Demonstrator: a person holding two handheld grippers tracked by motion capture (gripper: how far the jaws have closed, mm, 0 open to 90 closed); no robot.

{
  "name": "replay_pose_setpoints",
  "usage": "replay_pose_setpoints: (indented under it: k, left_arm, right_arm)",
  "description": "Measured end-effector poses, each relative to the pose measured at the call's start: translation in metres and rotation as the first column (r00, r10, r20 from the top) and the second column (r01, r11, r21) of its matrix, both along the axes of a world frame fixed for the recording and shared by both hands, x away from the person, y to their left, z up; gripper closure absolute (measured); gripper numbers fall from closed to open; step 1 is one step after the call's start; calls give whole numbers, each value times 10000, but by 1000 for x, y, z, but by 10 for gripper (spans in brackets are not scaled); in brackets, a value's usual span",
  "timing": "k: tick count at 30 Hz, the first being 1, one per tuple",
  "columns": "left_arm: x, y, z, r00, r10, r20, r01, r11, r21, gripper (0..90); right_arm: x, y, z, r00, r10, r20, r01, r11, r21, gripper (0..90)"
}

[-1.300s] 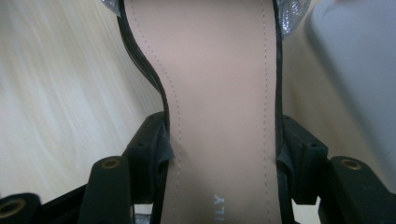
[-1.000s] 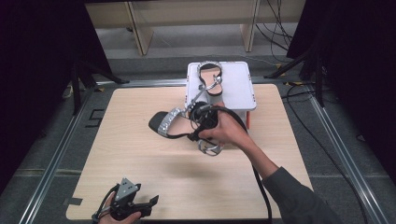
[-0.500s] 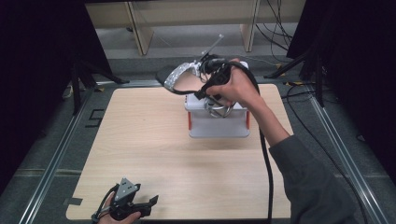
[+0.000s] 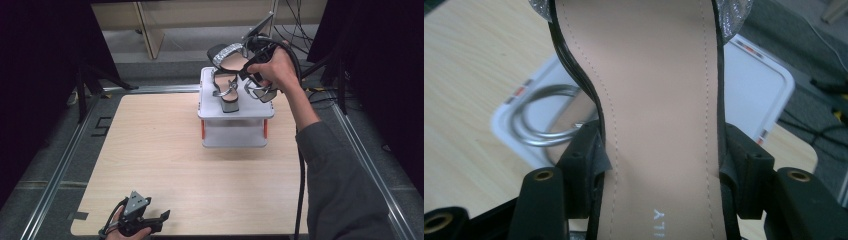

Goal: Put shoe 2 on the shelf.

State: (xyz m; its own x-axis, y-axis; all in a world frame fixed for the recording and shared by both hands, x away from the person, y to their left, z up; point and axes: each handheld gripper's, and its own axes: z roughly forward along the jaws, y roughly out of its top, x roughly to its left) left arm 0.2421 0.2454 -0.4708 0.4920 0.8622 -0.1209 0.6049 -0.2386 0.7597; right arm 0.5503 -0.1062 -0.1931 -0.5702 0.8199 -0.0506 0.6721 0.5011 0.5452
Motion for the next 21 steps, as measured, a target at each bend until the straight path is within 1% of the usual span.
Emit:
replay_pose_setpoints:
  k: [1,3,4,5,6,8,9,10,12,13,14,15,16,17,18,19,20,21]
  left_arm:
    - [0,0,0,10000,-6,73,6,10000,-28,195]
    - [0,1,0,10000,-31,80,31,10000,-18,195]
    - [0,1,0,10000,-64,68,64,10000,20,195]
    - [0,1,0,10000,-57,50,57,10000,26,195]
    - [0,1,1,9999,-111,-40,111,9998,138,195]
    - [0,0,0,10000,-90,-6,90,9999,46,195]
    - [0,1,1,9999,-139,-29,140,9998,116,195]
    - [0,1,1,9999,-143,-23,144,9998,105,195]
    - [0,1,0,9999,-130,20,130,9999,48,195]
    - [0,1,1,9999,-144,17,144,9999,34,195]
    - [0,0,0,9999,-99,43,99,9999,-36,195]
    - [0,0,1,9999,-91,49,91,9999,-49,195]
    - [0,0,1,9999,-90,57,91,9999,-59,195]
    - [0,0,1,9999,-86,70,87,9999,-91,195]
    - [-1,0,1,9999,-105,67,106,9999,-81,195]
    - [0,0,1,9999,-139,63,139,9999,-6,195]
    - [-1,-1,1,10000,-87,0,87,9999,-51,195]
    - [0,-1,1,9997,-216,64,216,9997,60,195]
  right_arm:
    - [8,-5,-4,9995,-284,-125,282,9994,-182,425]
    - [16,-9,-9,9976,-662,-188,653,9968,-469,425]
    - [20,-12,-12,9960,-860,-239,846,9948,-564,425]
    - [25,-16,-15,9941,-1034,-317,1018,9936,-482,425]
    - [29,-18,-17,9906,-1291,-455,1274,9911,-399,425]
    - [37,-22,-24,9827,-1741,-627,1720,9844,-382,425]
    - [41,-25,-27,9799,-1857,-732,1836,9824,-335,425]
    - [44,-25,-31,9698,-2229,-988,2208,9748,-325,425]
    - [51,-28,-39,9662,-2368,-1022,2353,9716,-261,425]
    - [53,-28,-44,9636,-2479,-997,2453,9687,-379,425]
    - [56,-27,-46,9548,-2735,-1162,2705,9618,-415,425]
    - [59,-30,-50,9592,-2586,-1146,2550,9659,-449,425]
    - [60,-30,-53,9493,-2875,-1274,2849,9578,-386,425]
    - [62,-31,-55,9476,-2937,-1254,2912,9559,-383,425]
    - [63,-31,-58,9376,-3189,-1387,3163,9478,-410,425]
    - [65,-33,-60,9371,-3227,-1331,3179,9464,-564,425]
    - [65,-33,-62,9302,-3403,-1376,3361,9403,-535,425]
    - [66,-32,-64,9248,-3515,-1457,3455,9361,-657,425]
